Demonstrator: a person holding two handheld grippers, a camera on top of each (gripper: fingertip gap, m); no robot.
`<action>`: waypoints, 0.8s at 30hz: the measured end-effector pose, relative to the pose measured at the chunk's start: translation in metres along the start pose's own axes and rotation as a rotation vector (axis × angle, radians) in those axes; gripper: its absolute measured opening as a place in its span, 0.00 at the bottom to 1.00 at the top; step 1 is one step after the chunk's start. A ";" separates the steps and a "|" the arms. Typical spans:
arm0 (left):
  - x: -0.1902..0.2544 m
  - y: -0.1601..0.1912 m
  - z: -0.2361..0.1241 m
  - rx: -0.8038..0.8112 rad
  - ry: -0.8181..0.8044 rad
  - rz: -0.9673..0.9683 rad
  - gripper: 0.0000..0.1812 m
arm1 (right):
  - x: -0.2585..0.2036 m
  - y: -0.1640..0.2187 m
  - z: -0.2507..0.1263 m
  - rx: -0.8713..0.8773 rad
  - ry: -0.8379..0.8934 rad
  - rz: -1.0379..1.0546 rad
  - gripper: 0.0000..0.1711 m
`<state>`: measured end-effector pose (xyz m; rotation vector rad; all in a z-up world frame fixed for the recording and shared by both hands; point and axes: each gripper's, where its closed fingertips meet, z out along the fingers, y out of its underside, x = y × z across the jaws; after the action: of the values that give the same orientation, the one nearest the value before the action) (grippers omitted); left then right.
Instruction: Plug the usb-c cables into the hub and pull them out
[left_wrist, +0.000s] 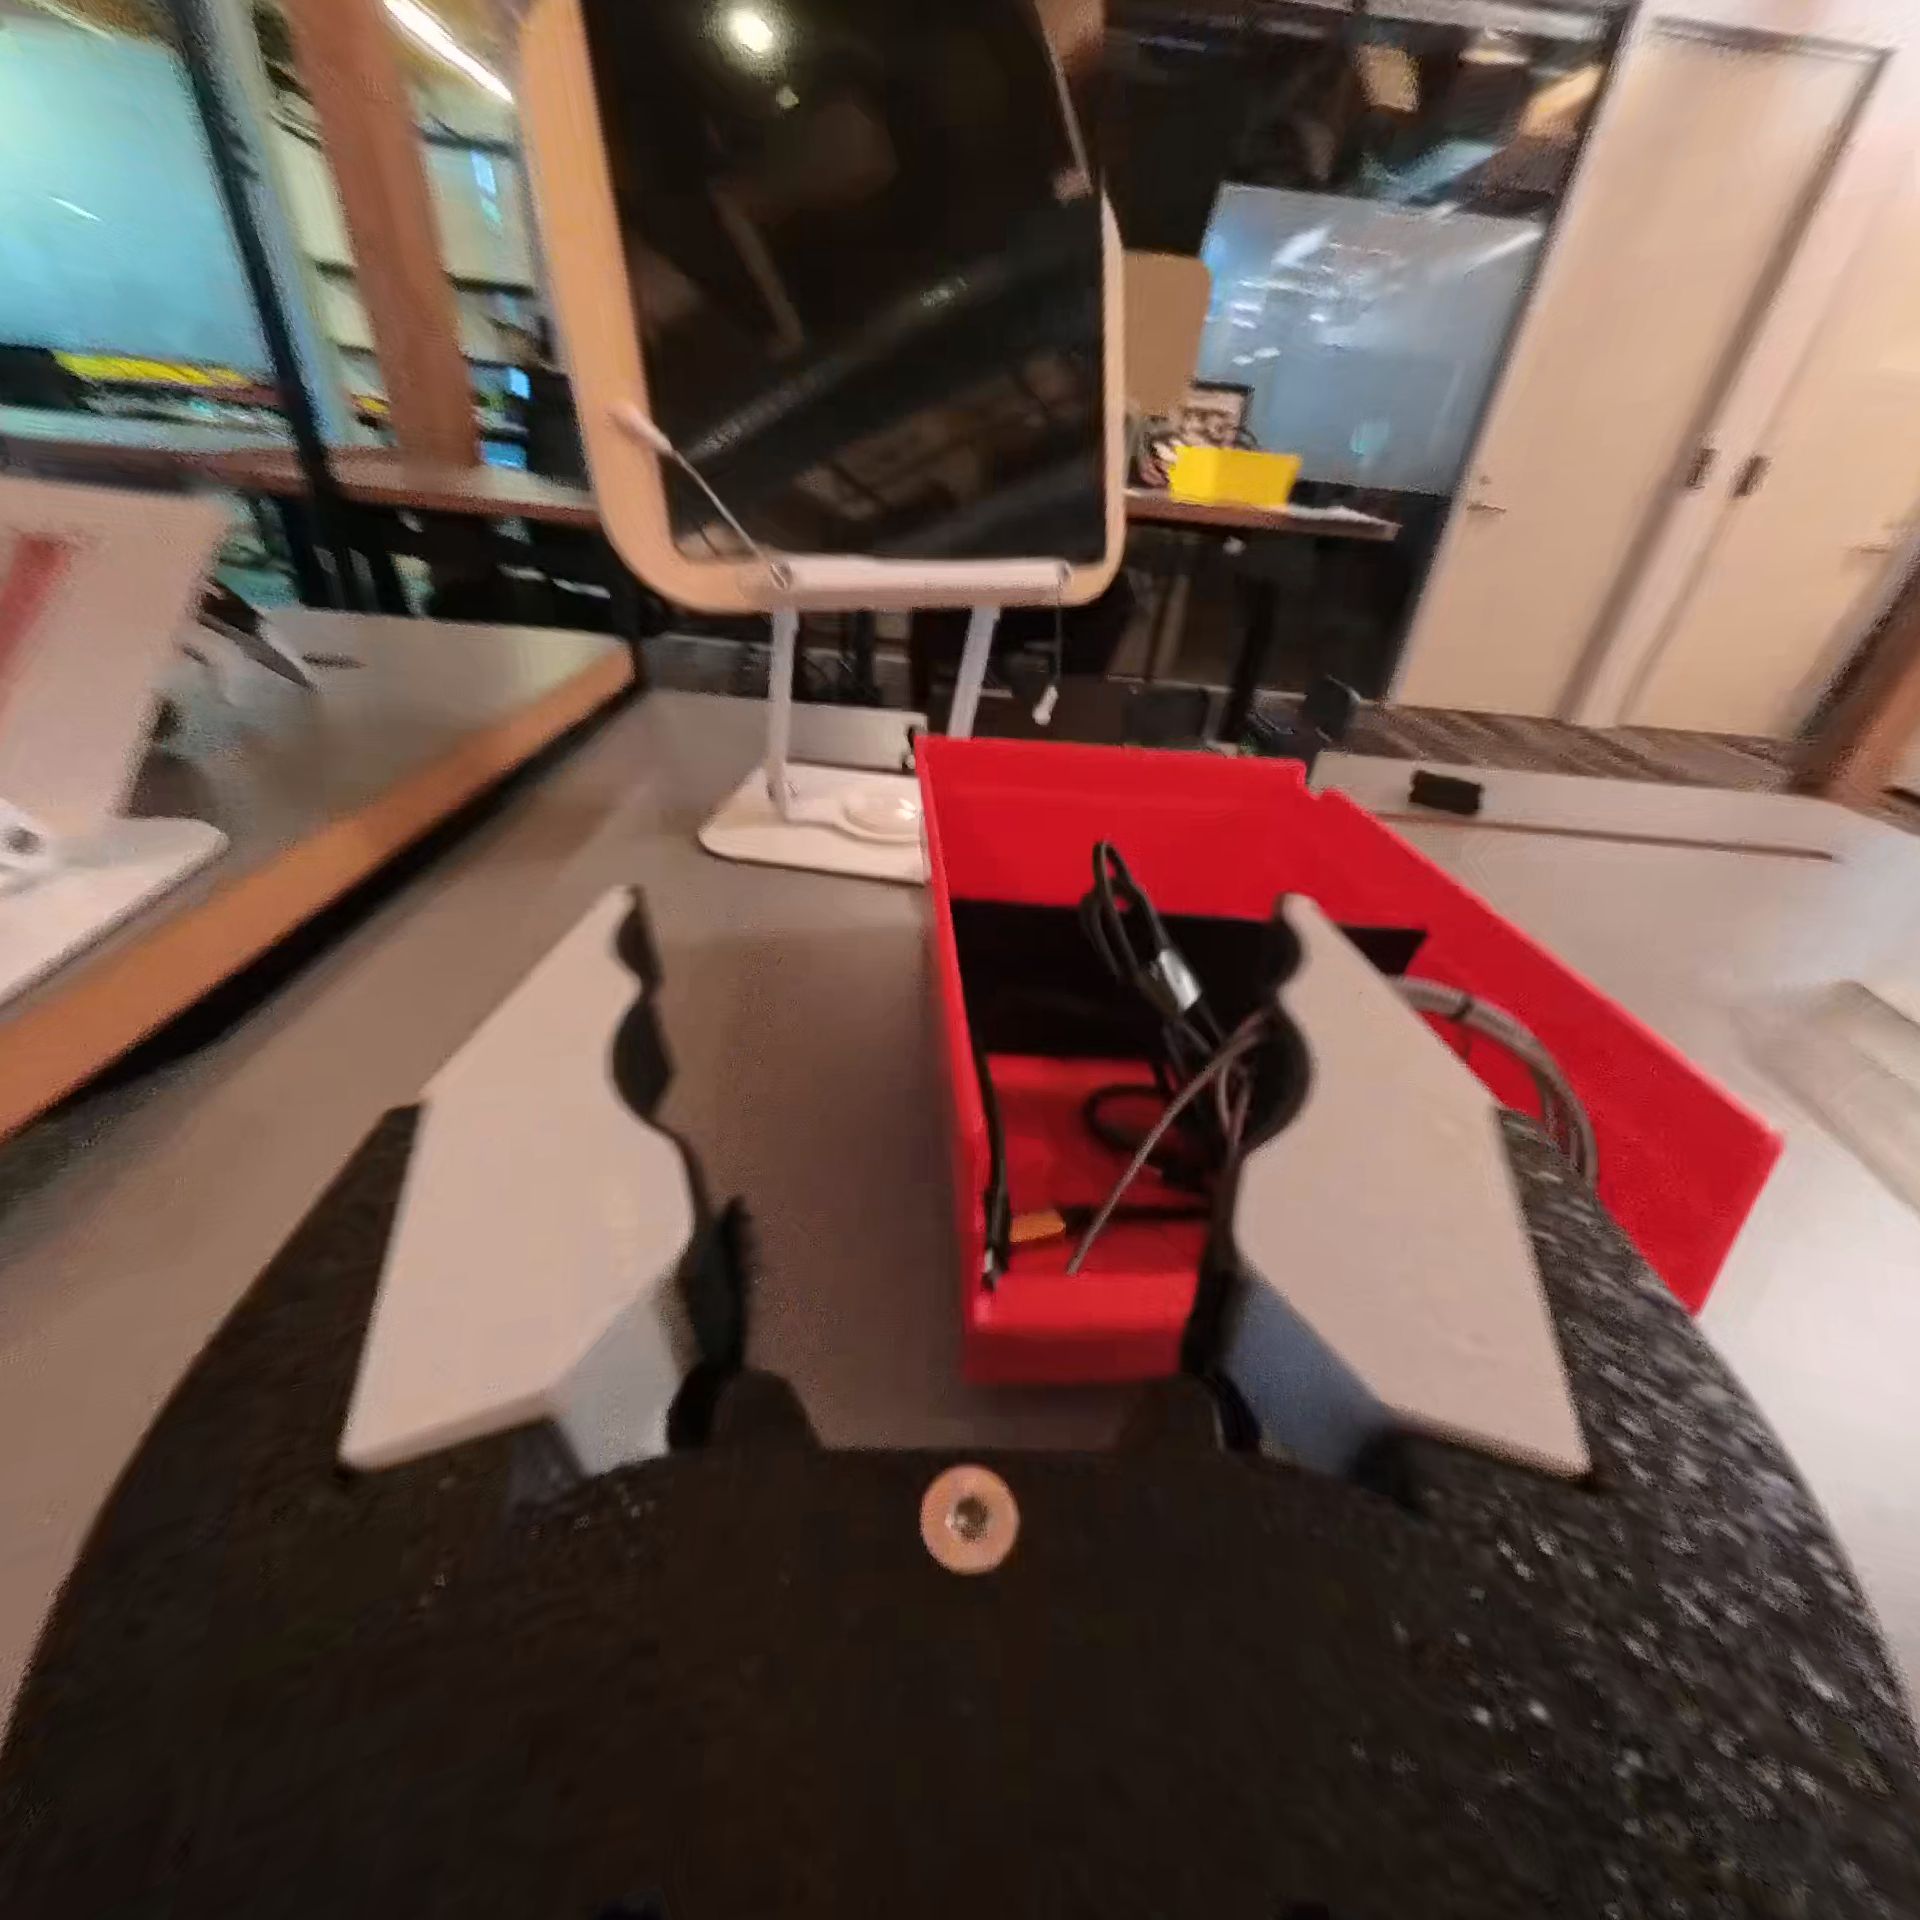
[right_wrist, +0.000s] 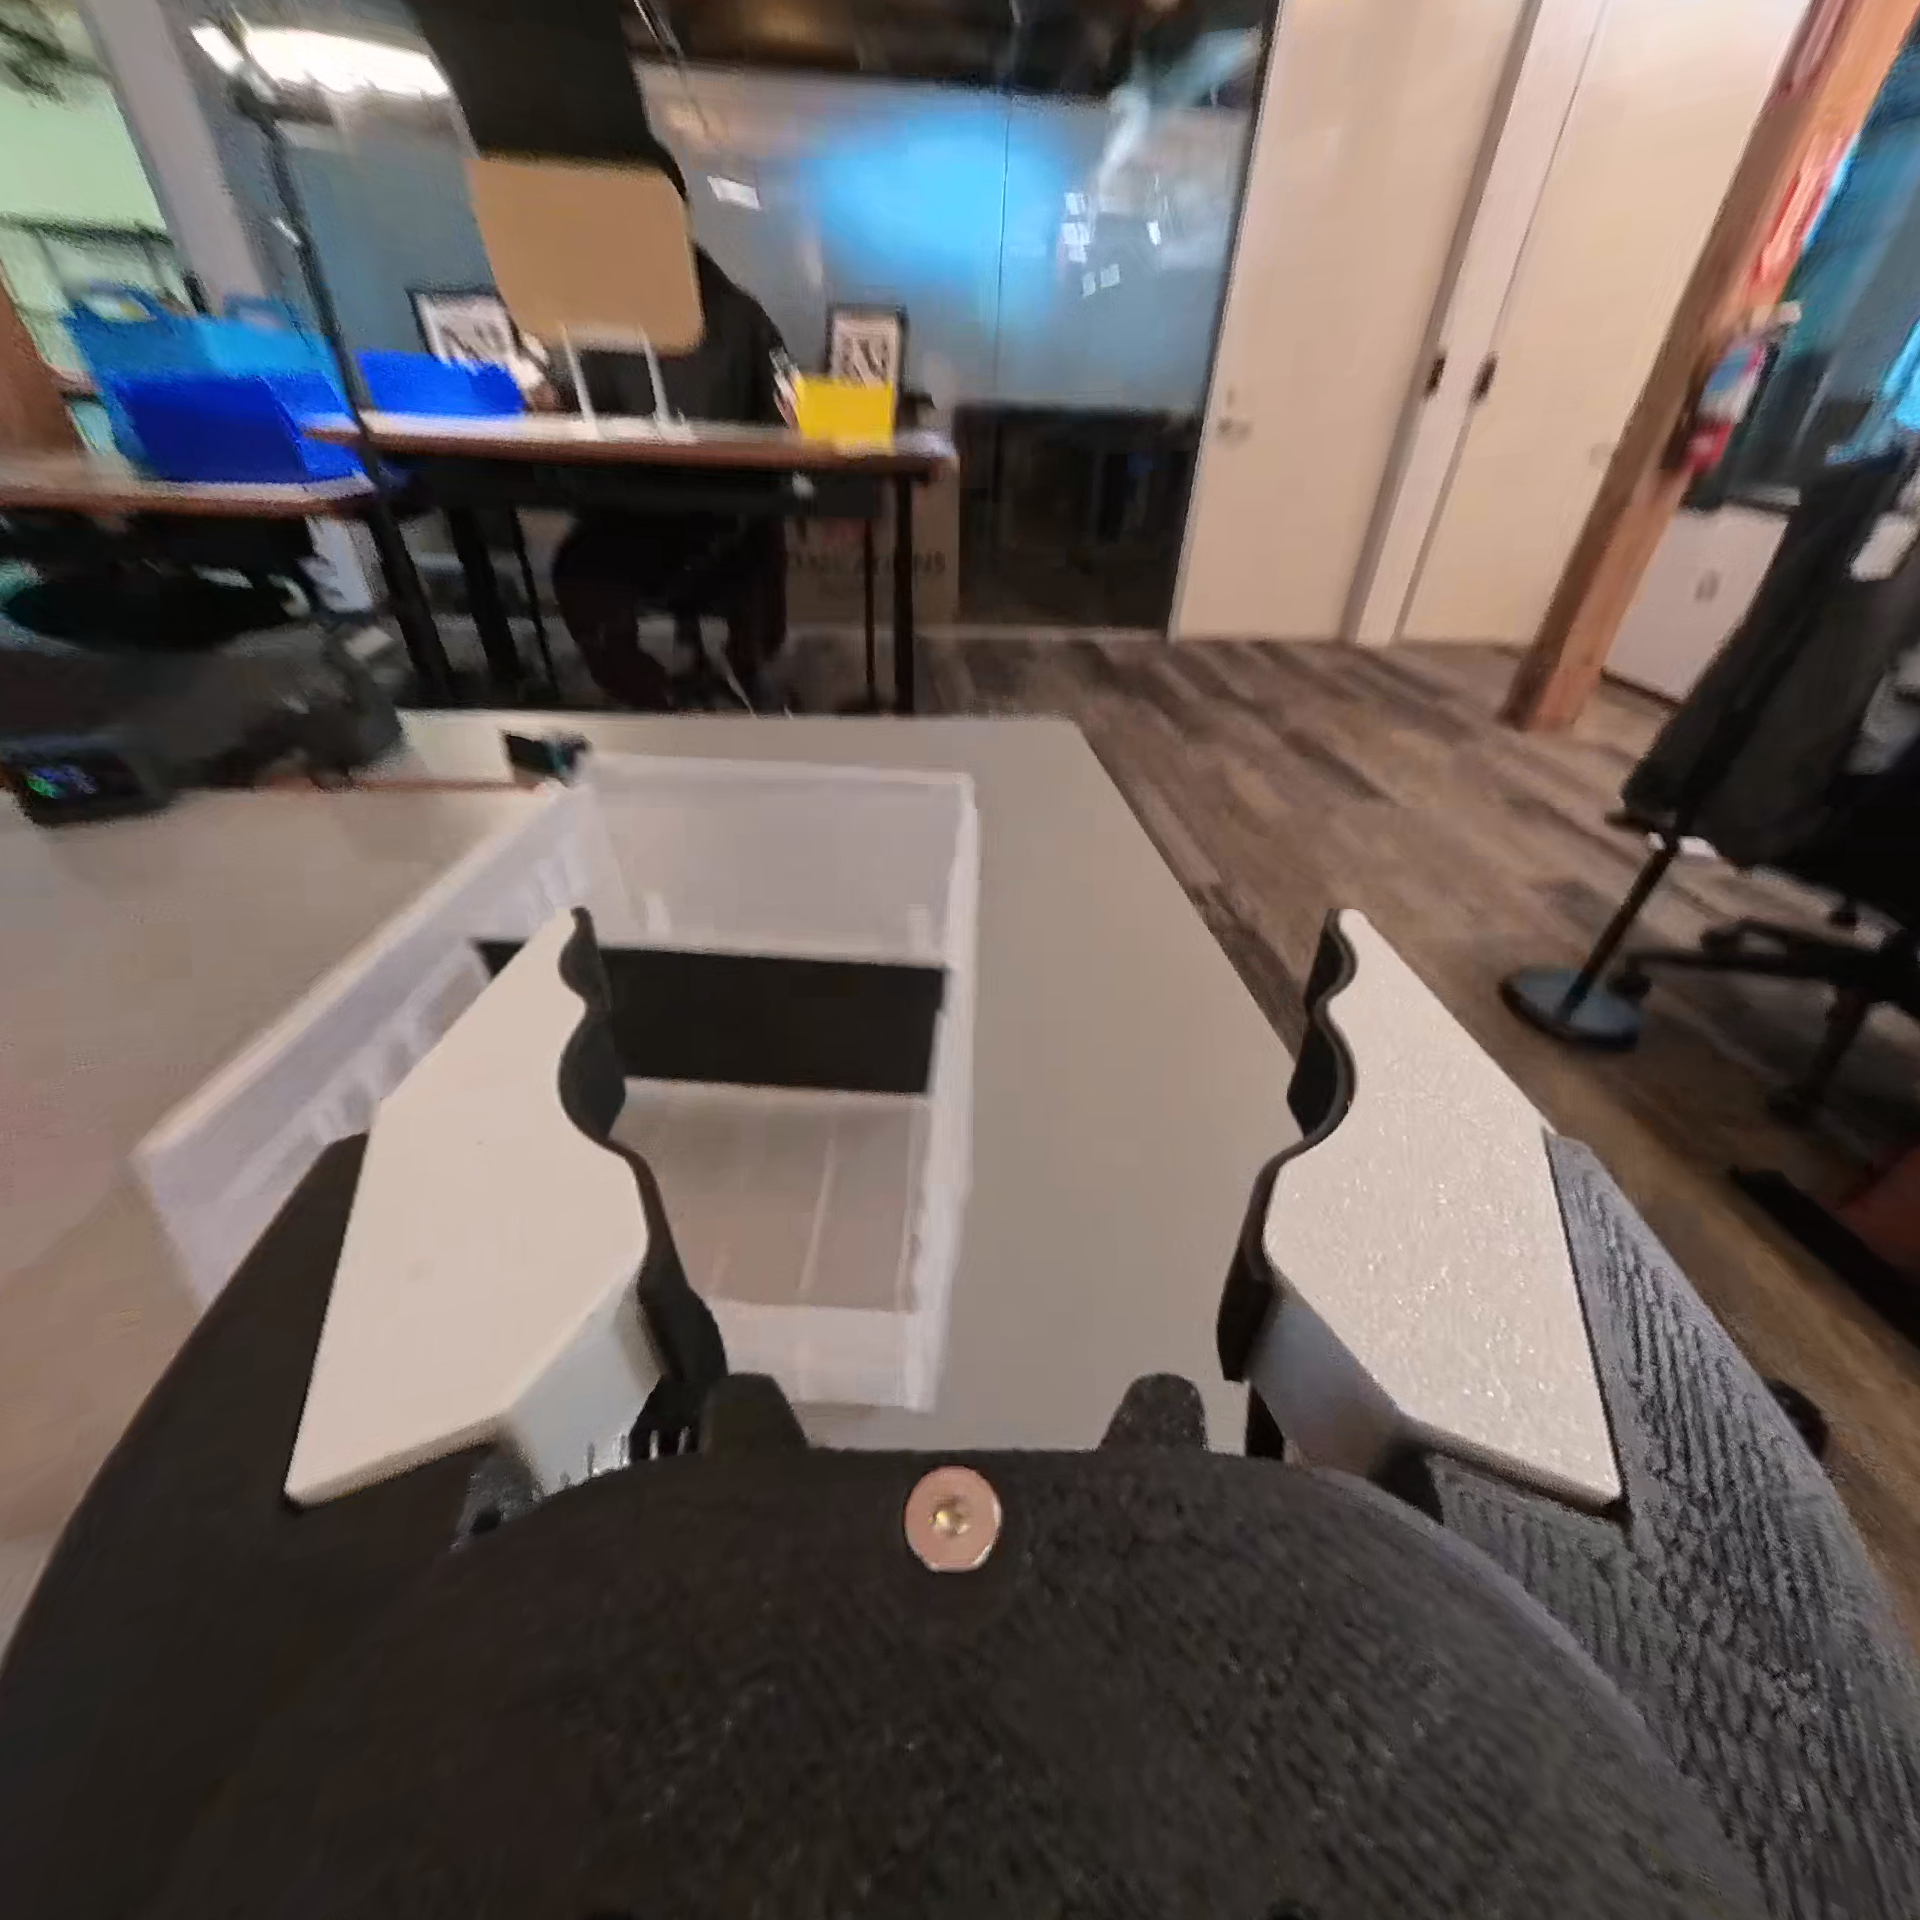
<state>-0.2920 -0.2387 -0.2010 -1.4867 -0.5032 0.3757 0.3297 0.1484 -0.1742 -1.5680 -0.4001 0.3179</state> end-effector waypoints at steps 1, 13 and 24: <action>0.013 -0.011 -0.003 -0.009 -0.018 0.030 0.72 | -0.014 -0.015 -0.006 0.042 -0.028 0.002 0.78; 0.303 -0.008 0.072 -0.111 0.358 0.451 0.87 | -0.300 -0.081 -0.055 0.155 -0.755 -0.010 0.90; 0.355 0.038 0.108 -0.185 0.264 0.632 0.87 | -0.363 -0.045 -0.055 0.096 -0.785 -0.030 0.89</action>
<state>-0.0485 0.0431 -0.2061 -1.8291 0.1623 0.6238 0.0259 -0.0604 -0.1430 -1.2916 -0.9943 0.9208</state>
